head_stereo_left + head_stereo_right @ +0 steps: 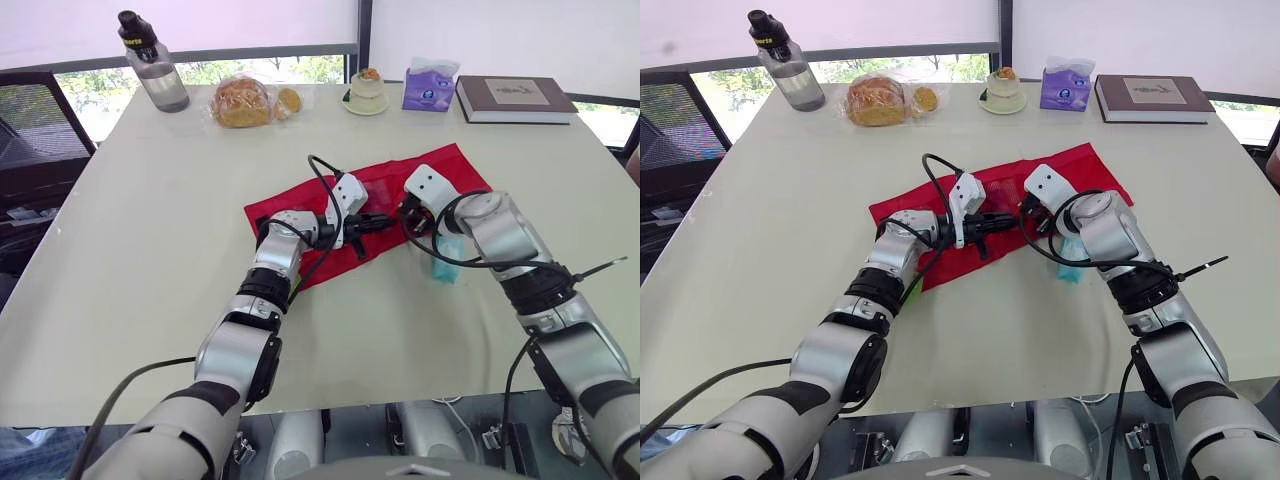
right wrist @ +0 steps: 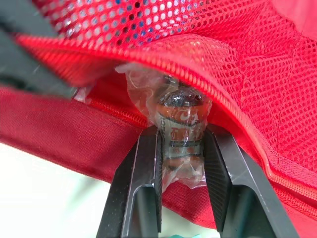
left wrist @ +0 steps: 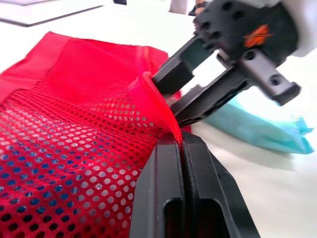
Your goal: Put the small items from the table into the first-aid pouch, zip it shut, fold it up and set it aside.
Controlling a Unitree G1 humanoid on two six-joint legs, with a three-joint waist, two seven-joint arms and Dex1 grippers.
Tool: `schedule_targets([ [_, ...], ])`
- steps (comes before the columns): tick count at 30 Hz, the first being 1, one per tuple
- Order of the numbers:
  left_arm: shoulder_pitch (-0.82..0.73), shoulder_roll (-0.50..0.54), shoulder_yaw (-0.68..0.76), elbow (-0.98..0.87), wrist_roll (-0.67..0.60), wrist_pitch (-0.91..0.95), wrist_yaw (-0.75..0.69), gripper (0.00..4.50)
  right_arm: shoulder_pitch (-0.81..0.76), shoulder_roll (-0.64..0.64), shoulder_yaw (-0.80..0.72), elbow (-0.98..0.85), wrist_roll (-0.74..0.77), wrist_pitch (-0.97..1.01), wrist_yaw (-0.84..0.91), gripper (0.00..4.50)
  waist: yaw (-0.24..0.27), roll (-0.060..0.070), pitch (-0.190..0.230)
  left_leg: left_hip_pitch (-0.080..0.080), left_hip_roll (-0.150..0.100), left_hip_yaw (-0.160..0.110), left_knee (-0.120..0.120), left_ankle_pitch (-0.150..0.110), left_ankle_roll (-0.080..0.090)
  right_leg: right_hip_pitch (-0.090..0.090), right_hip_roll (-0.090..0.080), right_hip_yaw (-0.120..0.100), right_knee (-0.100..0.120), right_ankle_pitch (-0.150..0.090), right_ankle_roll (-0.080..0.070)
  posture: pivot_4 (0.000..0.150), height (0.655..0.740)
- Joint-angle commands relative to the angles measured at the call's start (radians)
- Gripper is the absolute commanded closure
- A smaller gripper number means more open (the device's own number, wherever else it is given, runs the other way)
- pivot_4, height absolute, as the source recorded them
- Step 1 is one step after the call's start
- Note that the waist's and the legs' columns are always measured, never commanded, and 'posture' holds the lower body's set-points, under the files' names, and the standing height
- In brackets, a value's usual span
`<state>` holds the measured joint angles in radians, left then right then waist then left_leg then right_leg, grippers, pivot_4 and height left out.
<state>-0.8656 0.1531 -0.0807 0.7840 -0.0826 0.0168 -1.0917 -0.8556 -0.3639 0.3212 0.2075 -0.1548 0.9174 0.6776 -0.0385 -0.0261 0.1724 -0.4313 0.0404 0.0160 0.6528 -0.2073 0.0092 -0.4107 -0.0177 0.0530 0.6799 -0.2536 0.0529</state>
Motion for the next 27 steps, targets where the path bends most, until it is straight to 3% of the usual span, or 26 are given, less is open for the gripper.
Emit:
schedule_targets([
  [1, 0.007, -0.015, -0.025, -0.029, -0.01, -0.004, -0.016, 4.5, 0.02, 0.027, -0.022, 0.043, 0.022, -0.031, -0.031, 3.84, -0.001, 0.0, 0.0, 0.0, 0.0, 0.0, 0.0, 0.0, 0.0, 0.0, 0.0, 0.0, 0.0, 0.0, 0.0, 0.15, 0.7387],
  [8, -0.007, 0.006, -0.014, 0.013, -0.003, -0.015, 0.005, 4.5, 0.113, 0.022, -0.096, -0.102, 0.082, 0.002, -0.037, 1.0, 0.004, 0.0, 0.0, -0.002, 0.0, 0.0, -0.001, 0.0, 0.0, -0.001, 0.0, 0.0, -0.002, 0.0, 0.0, 0.15, 0.7387],
  [16, -0.038, 0.022, -0.005, 0.078, -0.002, -0.04, 0.014, 4.5, 0.271, -0.047, -0.17, -0.38, 0.166, 0.105, -0.028, 1.0, 0.006, 0.0, 0.0, -0.002, 0.0, 0.0, -0.002, 0.0, 0.0, -0.001, 0.0, -0.001, -0.002, 0.0, 0.0, 0.15, 0.7387],
  [25, -0.054, 0.022, -0.005, 0.107, -0.002, -0.056, 0.015, 4.5, 0.317, -0.078, -0.239, -0.446, 0.225, 0.101, -0.071, 1.0, 0.005, 0.0, 0.0, -0.002, 0.0, 0.0, -0.001, 0.0, 0.0, -0.001, 0.0, 0.0, -0.001, 0.0, 0.0, 0.15, 0.7387],
  [27, -0.052, 0.021, -0.007, 0.105, -0.002, -0.057, 0.014, 4.5, 0.318, -0.081, -0.241, -0.446, 0.238, 0.097, -0.072, 1.38, 0.005, 0.0, 0.0, -0.002, 0.0, 0.0, -0.001, 0.0, 0.0, -0.001, 0.0, 0.0, -0.002, 0.0, 0.0, 0.15, 0.7387],
])
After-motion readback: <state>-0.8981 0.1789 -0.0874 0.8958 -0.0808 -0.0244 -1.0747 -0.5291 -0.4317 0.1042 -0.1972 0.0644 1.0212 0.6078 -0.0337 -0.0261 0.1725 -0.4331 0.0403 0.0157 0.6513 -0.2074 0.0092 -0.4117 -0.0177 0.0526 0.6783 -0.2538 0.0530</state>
